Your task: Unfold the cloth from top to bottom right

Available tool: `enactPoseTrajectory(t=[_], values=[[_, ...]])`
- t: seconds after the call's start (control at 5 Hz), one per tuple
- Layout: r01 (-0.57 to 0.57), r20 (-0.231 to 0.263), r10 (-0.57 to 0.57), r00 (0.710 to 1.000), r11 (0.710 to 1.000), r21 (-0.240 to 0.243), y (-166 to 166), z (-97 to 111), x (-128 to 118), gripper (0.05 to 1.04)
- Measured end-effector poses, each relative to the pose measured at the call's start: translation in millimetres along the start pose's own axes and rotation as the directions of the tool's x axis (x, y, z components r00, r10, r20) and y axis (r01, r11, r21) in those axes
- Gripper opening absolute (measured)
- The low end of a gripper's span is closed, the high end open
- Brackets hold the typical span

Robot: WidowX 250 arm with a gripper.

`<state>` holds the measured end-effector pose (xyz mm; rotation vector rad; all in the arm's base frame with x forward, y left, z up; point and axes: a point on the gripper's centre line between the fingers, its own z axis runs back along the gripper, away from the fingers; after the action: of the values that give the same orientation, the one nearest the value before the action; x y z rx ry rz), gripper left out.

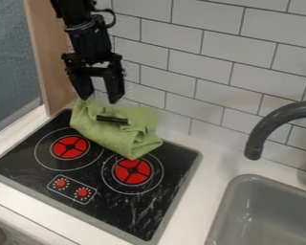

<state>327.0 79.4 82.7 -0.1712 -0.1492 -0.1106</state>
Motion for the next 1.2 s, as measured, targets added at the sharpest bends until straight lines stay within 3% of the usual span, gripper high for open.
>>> enactPoseTrajectory(t=[0.2,0.4,0.8,1.2], values=[[0.279,-0.058,-0.277,0.959,0.960,0.026,-18.4,-13.2,-3.1,0.999],[0.463,-0.120,-0.463,0.878,0.886,-0.025,-24.4,-19.2,-10.7,1.000],[0.495,-0.161,-0.489,0.857,0.869,-0.002,-19.1,-30.9,-8.8,0.999],[0.483,-0.166,-0.472,0.866,0.875,0.026,-7.4,-35.6,5.9,0.999]])
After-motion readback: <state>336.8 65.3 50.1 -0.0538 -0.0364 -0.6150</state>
